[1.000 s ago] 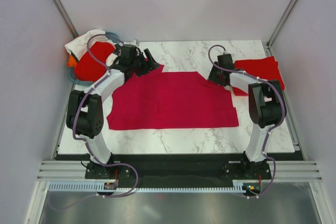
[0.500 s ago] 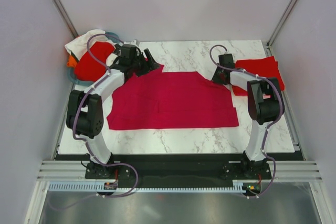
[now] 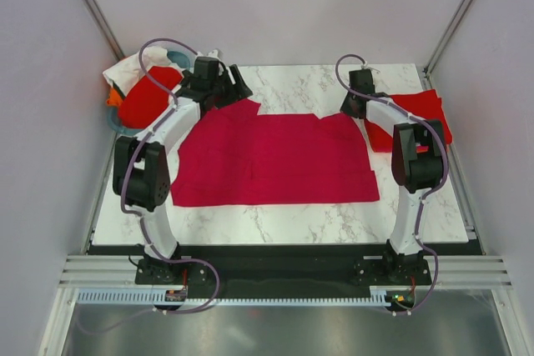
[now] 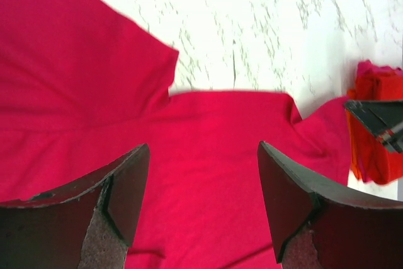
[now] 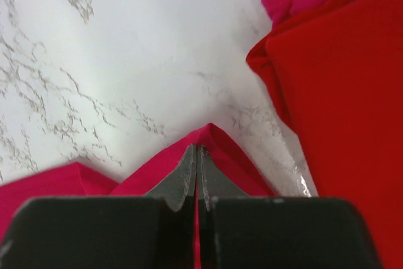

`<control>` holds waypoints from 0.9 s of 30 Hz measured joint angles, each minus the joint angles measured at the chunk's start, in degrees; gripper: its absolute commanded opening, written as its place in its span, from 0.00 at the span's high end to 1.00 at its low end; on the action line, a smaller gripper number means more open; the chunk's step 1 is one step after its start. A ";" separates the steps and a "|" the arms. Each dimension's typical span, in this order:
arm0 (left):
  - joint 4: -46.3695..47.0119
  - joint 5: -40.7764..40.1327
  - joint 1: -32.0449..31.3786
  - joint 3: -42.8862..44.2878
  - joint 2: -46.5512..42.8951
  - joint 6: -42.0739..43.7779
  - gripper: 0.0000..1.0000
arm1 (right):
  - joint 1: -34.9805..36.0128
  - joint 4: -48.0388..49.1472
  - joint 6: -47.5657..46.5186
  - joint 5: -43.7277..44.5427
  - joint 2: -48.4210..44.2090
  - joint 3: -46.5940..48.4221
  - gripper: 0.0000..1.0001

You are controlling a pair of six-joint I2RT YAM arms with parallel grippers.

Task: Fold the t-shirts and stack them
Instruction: Fold the tshirt

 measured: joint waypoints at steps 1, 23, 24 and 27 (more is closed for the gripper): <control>-0.37 -0.37 0.17 1.68 1.09 0.28 0.23 | -0.04 -0.17 -0.07 0.66 0.07 0.52 1.00; -9.92 -9.38 2.86 25.11 24.55 4.50 0.12 | -0.55 0.57 -1.03 6.14 3.02 2.36 1.00; -10.25 -10.64 2.93 25.86 24.90 4.83 0.12 | -0.57 0.63 -1.03 6.14 3.02 2.29 1.00; -10.58 -13.11 3.37 28.28 26.08 5.51 0.12 | -0.74 1.49 -0.98 6.21 3.02 1.64 1.00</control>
